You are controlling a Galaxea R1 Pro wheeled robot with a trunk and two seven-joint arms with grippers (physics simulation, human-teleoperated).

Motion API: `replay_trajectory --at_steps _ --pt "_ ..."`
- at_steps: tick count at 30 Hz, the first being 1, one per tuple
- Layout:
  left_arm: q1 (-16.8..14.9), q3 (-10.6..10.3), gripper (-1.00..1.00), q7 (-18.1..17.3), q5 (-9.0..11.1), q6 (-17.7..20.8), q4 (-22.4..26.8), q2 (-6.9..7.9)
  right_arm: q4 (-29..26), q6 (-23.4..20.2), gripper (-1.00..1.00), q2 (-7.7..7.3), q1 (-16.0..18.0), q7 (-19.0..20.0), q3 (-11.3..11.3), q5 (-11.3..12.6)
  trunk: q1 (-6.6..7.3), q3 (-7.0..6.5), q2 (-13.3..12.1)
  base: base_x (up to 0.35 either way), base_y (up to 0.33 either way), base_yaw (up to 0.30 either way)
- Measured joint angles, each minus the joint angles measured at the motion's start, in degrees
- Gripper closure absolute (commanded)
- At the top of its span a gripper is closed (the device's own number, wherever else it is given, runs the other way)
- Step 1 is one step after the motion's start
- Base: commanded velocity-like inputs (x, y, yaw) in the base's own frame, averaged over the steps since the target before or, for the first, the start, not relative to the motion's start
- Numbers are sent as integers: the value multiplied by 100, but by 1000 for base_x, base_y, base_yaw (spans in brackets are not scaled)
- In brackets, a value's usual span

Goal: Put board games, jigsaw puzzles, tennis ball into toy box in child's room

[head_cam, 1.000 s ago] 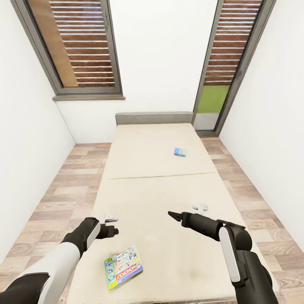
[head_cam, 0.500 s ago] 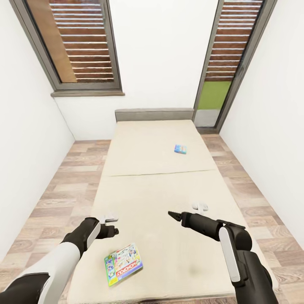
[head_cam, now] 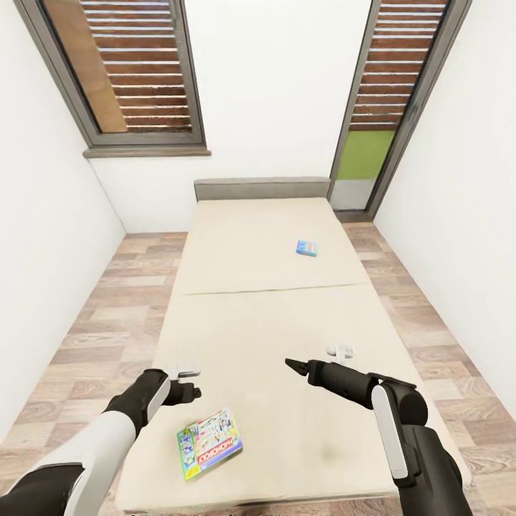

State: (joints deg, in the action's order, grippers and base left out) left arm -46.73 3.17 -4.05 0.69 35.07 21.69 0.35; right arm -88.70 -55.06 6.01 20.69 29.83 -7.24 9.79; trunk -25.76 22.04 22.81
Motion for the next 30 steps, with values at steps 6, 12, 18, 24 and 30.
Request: replay_trajectory --at_steps 6,12,18,24,30 --pt "0 2 -100 7 -3 -1 -1 10 2 0 -100 0 -1 0 0 -1 0 56 0 0 0 0" --pt "-2 -1 -100 5 -4 -241 -5 8 -1 0 -100 5 0 -2 6 -8 0 112 0 0 0 0" --pt "-1 3 -100 20 -22 -613 -16 1 -2 0 -100 7 0 0 8 -9 0 169 0 0 0 0" --pt "-3 23 -100 33 -34 -796 -37 3 -3 0 -100 8 0 0 7 -8 0 225 0 0 0 0" --pt "-1 25 -100 55 -36 -993 -65 -3 -3 2 -100 9 0 -4 8 -9 0 281 0 0 0 0"
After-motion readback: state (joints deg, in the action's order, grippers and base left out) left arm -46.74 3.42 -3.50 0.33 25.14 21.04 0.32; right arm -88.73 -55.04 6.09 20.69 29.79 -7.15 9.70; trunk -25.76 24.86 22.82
